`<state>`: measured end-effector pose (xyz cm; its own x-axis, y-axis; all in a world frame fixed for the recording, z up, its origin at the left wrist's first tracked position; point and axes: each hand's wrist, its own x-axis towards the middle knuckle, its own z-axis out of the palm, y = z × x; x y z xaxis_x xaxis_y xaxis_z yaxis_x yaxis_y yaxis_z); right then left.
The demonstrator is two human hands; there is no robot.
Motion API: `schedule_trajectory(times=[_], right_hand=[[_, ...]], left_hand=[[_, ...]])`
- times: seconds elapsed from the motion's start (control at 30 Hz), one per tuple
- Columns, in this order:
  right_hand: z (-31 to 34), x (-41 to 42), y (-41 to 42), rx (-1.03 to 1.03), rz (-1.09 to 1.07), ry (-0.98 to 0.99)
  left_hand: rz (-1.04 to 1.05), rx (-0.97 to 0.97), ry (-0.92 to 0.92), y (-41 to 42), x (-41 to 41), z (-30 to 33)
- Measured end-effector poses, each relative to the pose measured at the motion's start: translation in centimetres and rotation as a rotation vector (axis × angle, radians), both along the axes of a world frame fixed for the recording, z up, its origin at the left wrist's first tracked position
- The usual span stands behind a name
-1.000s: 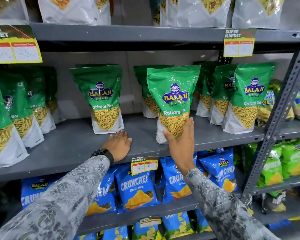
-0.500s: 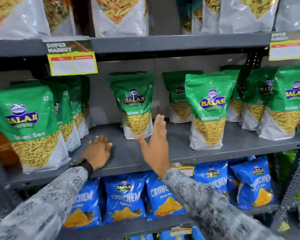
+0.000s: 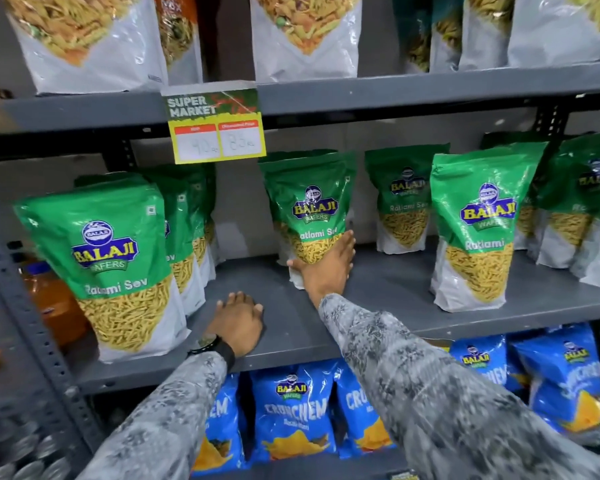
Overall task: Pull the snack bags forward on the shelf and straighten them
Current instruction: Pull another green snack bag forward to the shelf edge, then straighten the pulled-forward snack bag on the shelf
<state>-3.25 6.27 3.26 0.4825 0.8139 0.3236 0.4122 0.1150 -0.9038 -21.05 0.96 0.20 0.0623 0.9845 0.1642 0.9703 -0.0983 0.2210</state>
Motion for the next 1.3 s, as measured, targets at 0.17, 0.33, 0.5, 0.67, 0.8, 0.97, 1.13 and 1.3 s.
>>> schedule_trajectory(times=[0.17, 0.33, 0.5, 0.67, 0.8, 0.97, 1.13, 1.3], right_hand=[[-0.6, -0.8, -0.2, 0.092, -0.062, -0.010], [-0.9, -1.3, -1.8, 0.120, -0.095, -0.033], [-1.5, -1.3, -5.0, 0.136, -0.092, -0.024], [-1.9, -0.6, -8.9, 0.154, -0.070, -0.025], [-2.2, -0.3, -12.0, 0.182, -0.071, -0.012], [-2.5, 0.2, -14.9, 0.184, -0.063, -0.014], [-2.6, 0.4, -16.8, 0.169, -0.063, -0.026], [-2.7, 0.3, -17.8, 0.163, -0.072, -0.033]], left_hand=[[-0.015, 0.014, 0.036, 0.1, 0.0, 0.0], [-0.017, 0.023, 0.045, 0.2, 0.0, -0.1], [-0.018, 0.016, 0.050, 0.1, -0.1, -0.1], [-0.014, 0.012, 0.059, 0.1, -0.1, -0.2], [-0.003, 0.006, 0.049, 0.2, -0.2, -0.2], [0.012, -0.016, 0.044, 0.2, -0.2, -0.3], [0.023, -0.026, 0.062, 0.5, -0.1, -0.3], [0.027, -0.014, 0.074, 0.7, -0.1, -0.5]])
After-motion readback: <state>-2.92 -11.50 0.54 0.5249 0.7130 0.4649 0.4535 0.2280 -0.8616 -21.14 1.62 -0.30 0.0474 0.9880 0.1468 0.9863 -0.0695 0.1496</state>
